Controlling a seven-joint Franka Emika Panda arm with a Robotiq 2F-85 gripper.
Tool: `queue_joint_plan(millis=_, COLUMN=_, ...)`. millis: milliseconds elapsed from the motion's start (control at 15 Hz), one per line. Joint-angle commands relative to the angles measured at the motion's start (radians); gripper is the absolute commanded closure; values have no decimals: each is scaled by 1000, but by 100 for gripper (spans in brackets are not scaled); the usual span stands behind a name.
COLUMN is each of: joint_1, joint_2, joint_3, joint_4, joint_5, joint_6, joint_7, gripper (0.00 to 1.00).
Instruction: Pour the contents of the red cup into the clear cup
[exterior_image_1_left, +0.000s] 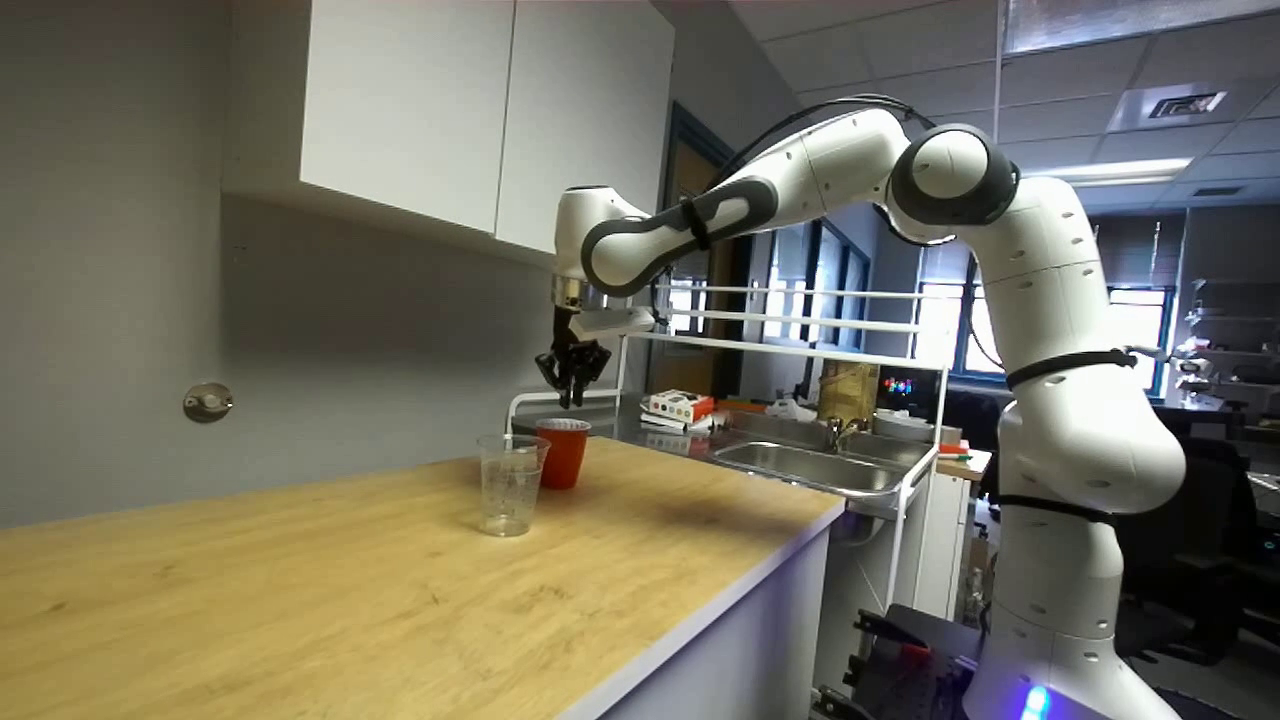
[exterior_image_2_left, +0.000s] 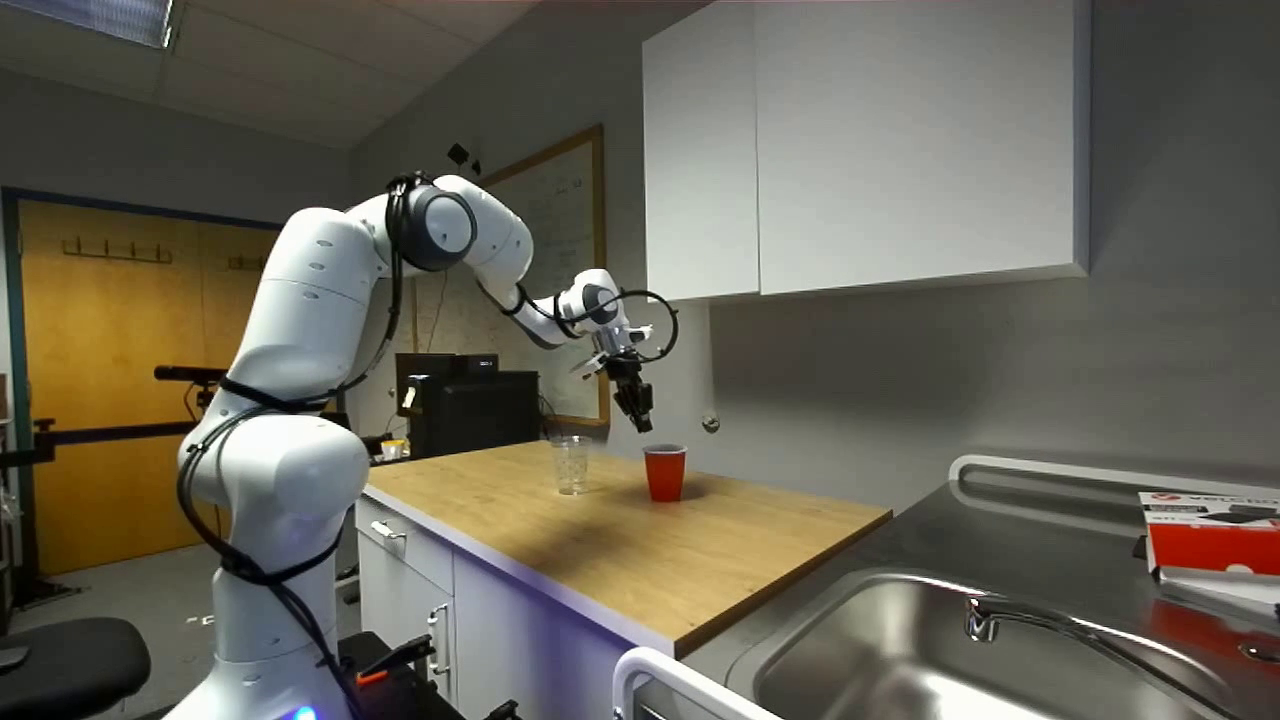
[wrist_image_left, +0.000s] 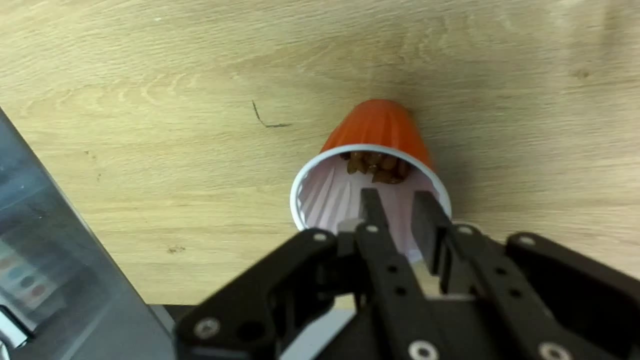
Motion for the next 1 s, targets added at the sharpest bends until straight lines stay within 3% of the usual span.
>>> queue_joint_plan(millis=0, joint_1=-32, joint_2=-34, joint_3=9, joint_4=-29, joint_5=-5, joint_6=5, joint_7=15, gripper=46)
queue_joint_plan(millis=400, joint_1=-129, joint_2=-21, joint_3=-9, joint_4=-57, joint_5=64, joint_6=122, joint_7=-20, gripper=1)
queue_joint_plan(millis=667, joint_1=-180, joint_2=7, joint_3=-10, joint_4=-73, joint_5=159, joint_6=176, joint_7=-46, gripper=0)
queue_joint_plan(millis=933, joint_1=-190, joint_2=44, joint_3=-6, joint_4=-76, joint_5=231, joint_6=184, joint_7=-64, gripper=0)
